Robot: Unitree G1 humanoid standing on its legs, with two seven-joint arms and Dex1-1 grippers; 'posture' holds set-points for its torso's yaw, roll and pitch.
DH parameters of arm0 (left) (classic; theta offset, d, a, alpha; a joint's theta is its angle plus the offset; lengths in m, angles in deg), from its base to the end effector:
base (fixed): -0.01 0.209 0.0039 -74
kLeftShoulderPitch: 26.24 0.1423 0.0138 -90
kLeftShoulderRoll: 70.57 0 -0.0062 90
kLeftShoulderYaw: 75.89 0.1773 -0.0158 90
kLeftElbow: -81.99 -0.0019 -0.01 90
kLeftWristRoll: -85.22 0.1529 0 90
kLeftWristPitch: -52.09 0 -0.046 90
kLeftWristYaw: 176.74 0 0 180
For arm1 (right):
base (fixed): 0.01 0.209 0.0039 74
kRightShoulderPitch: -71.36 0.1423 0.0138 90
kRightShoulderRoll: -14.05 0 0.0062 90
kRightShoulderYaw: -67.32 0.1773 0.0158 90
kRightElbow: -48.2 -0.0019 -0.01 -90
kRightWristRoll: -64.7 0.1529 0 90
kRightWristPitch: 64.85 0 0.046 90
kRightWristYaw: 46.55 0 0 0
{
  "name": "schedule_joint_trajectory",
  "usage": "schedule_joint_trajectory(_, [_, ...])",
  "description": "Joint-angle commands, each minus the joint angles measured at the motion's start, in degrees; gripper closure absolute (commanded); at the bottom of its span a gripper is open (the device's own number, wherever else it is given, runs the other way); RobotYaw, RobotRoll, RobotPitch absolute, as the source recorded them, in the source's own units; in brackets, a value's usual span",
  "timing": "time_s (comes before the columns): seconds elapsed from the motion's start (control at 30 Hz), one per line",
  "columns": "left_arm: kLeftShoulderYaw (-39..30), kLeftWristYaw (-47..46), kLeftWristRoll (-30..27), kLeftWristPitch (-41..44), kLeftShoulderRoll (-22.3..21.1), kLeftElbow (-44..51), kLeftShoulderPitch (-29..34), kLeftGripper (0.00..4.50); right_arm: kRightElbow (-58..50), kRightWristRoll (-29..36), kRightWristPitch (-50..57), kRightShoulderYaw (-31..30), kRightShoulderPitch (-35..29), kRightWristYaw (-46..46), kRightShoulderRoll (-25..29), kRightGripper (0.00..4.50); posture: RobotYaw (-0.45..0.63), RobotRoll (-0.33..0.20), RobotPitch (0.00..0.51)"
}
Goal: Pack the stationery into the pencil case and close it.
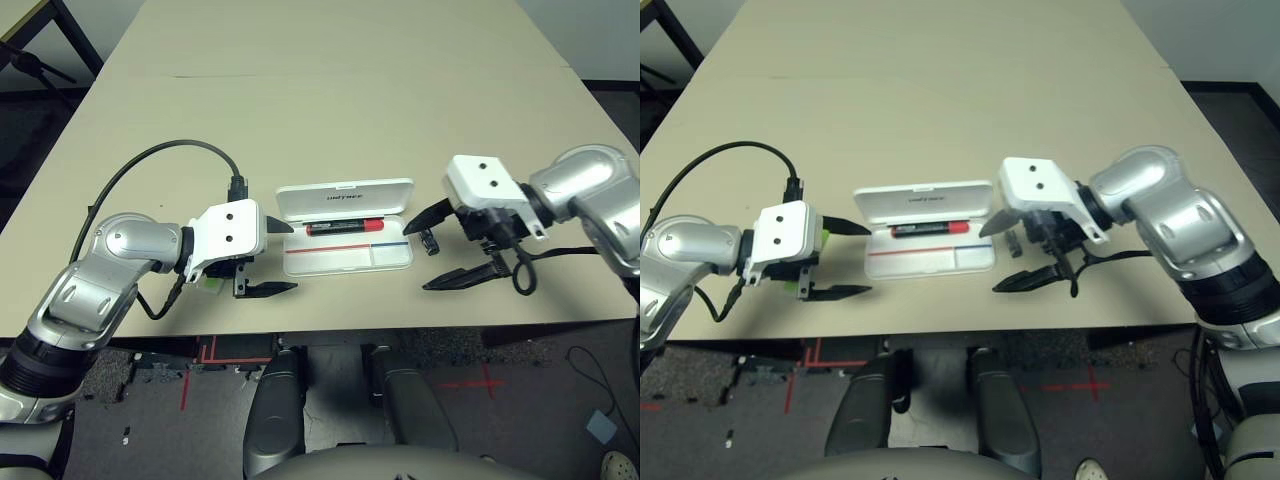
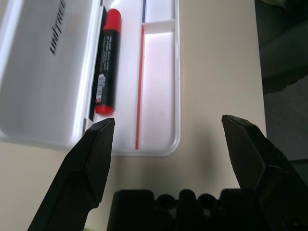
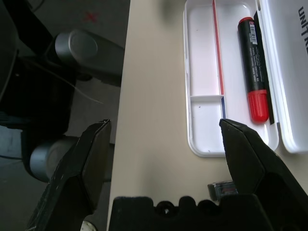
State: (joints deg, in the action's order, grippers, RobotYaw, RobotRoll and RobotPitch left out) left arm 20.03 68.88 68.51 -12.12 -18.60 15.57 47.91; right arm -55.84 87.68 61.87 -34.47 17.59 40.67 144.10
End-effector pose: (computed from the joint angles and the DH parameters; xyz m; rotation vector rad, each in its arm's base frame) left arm 0.2344 0.2150 0.2037 0.7055 0.2888 -1.2545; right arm 0.2673 -0.2107 0.2516 -0.6083 0.4539 1.5537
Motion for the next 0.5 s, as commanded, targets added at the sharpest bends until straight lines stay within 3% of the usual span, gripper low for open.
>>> schedule_joint_trajectory(0.03, [-2.7, -1.5, -0.6, 1.1, -0.9, 0.5, 2.3, 0.00, -2.2, 2.7, 2.2, 4.1, -2.2, -2.5, 0.9, 0.04, 0.07, 0.000, 0.193])
schedule_joint_trajectory(0.23, [-6.1, -4.0, -1.9, 3.6, -0.5, 2.6, 5.3, 0.00, -2.4, 6.0, 3.4, 8.6, -5.5, -6.1, 0.2, 0.04, 0.07, 0.000, 0.194])
schedule_joint_trajectory(0.5, [-10.5, -13.0, -5.9, 20.2, 0.1, 7.6, 6.2, 0.00, -2.0, 6.7, 1.6, 9.3, -9.4, -6.7, 0.9, 0.04, 0.07, 0.000, 0.208])
